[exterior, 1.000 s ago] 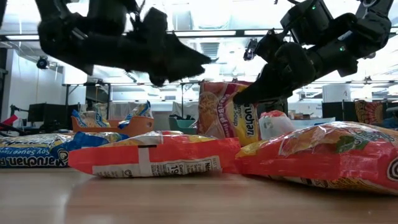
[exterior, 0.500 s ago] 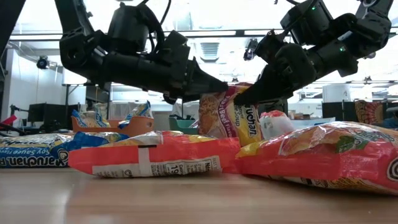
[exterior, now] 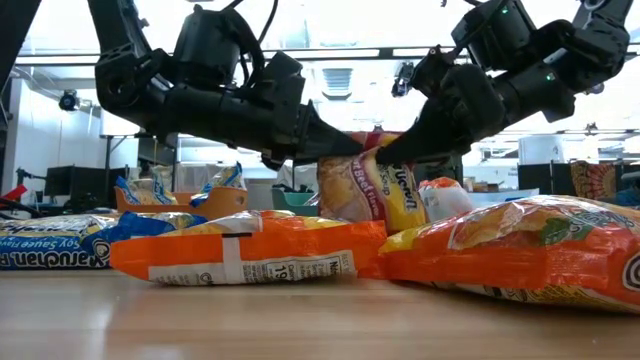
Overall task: Sort Maruchan noodles
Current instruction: Put the red noodle pack into the green bin
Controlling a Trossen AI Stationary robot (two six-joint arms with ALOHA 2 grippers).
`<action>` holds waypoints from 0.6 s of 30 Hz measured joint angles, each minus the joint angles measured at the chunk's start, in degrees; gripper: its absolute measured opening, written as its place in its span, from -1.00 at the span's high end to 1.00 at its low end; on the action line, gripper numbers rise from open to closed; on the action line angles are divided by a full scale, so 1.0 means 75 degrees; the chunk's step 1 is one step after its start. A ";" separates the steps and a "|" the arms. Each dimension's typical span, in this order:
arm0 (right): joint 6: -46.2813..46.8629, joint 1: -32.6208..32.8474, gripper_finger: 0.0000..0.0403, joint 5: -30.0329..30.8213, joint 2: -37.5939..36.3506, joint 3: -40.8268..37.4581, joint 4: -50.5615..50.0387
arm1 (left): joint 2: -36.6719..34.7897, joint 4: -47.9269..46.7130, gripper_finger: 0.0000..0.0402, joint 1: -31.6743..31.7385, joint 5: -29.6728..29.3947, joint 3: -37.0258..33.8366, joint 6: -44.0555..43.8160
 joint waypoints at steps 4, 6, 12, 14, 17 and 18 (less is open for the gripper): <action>0.0311 -0.0001 0.56 0.0016 -0.0075 0.0000 -0.0012 | -0.0002 -0.0014 0.88 0.0000 0.0006 0.0000 0.0014; 0.0364 -0.0001 0.46 0.0016 -0.0185 -0.0003 -0.0080 | -0.0017 -0.0015 0.96 -0.0004 0.0012 0.0000 0.0020; 0.0446 -0.0087 0.15 0.0041 -0.1125 -0.0003 -0.0706 | -0.0329 -0.0075 0.97 -0.0006 0.0006 -0.0006 0.0253; 0.0490 -0.0119 0.07 0.0414 -0.1607 -0.0003 -0.1056 | -0.0587 -0.0197 0.98 -0.0006 0.0004 -0.0012 0.0470; 0.0483 -0.0126 -0.02 0.1256 -0.2395 -0.0003 -0.1611 | -0.1093 -0.0581 0.98 0.0006 -0.0044 -0.0012 0.0765; 0.0484 -0.0128 -0.04 0.1532 -0.2647 -0.0003 -0.1749 | -0.1281 -0.0755 0.98 0.0009 -0.0205 -0.0012 0.0887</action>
